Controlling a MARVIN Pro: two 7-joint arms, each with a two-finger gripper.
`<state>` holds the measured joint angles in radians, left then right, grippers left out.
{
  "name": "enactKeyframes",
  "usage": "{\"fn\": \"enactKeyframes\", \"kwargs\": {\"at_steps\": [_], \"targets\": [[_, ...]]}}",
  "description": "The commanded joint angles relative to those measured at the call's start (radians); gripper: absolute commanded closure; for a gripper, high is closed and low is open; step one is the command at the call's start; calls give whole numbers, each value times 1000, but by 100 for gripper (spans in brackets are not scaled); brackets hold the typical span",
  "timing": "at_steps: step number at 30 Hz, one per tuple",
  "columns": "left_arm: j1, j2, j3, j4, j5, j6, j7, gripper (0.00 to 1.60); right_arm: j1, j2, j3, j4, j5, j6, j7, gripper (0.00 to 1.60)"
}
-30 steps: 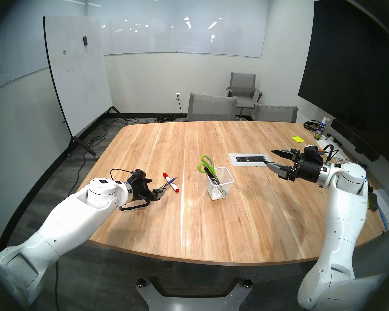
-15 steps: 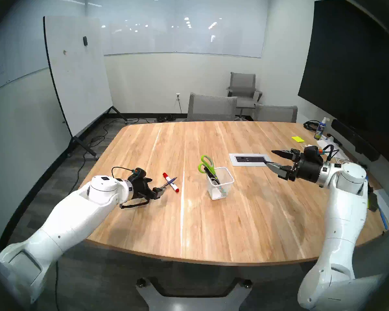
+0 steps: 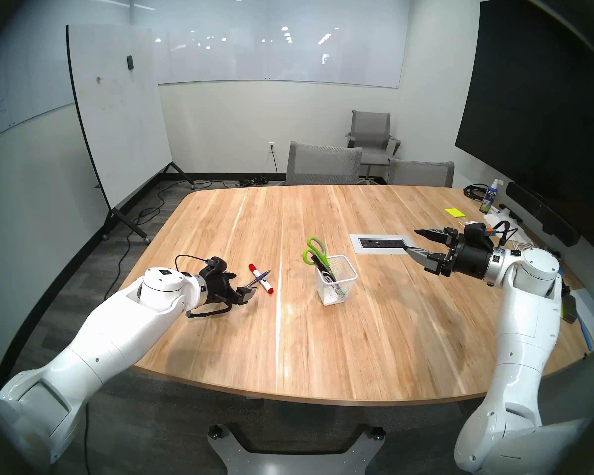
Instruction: Place the pen, the marker, and the scissors into the pen holder
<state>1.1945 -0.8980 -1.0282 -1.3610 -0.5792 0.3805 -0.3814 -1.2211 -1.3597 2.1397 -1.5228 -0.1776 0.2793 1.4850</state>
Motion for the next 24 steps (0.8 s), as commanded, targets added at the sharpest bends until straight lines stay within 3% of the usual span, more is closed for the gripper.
{"fn": "enactKeyframes", "kwargs": {"at_steps": [1,24], "targets": [[-55,-28,-1,9,7,1,-4,0,15,2,-2,-17,7,0,-1,0],[-127,-86,18,69,59,12,-35,0,15,2,-2,-17,6,0,-1,0]]}}
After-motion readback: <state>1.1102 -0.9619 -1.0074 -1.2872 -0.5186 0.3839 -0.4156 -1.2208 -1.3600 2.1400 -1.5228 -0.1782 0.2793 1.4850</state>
